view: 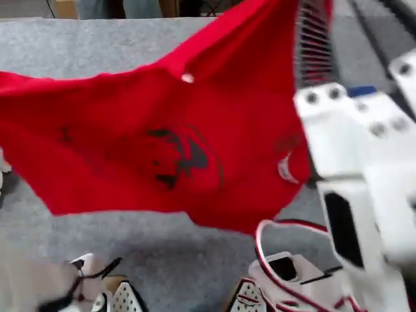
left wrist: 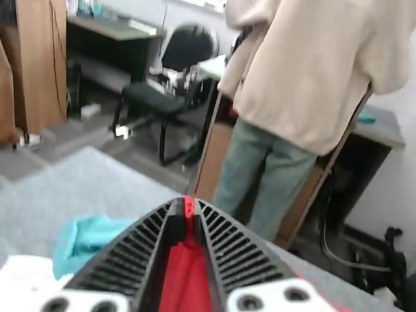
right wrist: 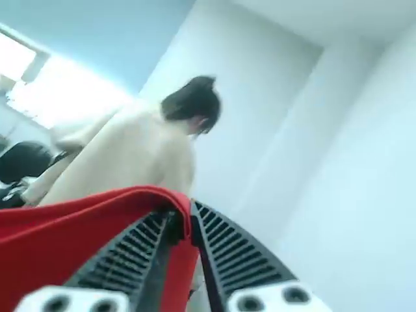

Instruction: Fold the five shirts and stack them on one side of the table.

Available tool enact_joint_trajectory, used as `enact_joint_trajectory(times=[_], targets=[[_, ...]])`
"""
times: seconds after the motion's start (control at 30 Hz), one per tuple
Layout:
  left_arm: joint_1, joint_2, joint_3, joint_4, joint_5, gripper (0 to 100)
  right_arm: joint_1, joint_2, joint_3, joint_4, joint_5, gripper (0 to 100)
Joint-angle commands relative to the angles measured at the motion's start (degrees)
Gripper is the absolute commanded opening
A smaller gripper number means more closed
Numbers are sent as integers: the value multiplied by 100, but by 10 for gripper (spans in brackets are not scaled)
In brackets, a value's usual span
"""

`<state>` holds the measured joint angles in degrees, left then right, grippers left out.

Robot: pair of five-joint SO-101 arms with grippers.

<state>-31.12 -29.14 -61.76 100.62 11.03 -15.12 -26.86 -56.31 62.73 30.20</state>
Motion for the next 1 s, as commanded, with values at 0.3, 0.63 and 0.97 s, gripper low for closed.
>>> enact_joint_trajectory(times=[0.3, 0.63, 0.97], targets=[[40, -2901, 4286, -185, -422, 29, 176, 127, 716, 993, 0, 13], [92, -2171, 8242, -5002, -404, 29, 185, 1446, 3996, -2330, 0, 13], [268, 1354, 6589, -7297, -246, 29, 325, 4119, 2185, -3640, -18, 13]])
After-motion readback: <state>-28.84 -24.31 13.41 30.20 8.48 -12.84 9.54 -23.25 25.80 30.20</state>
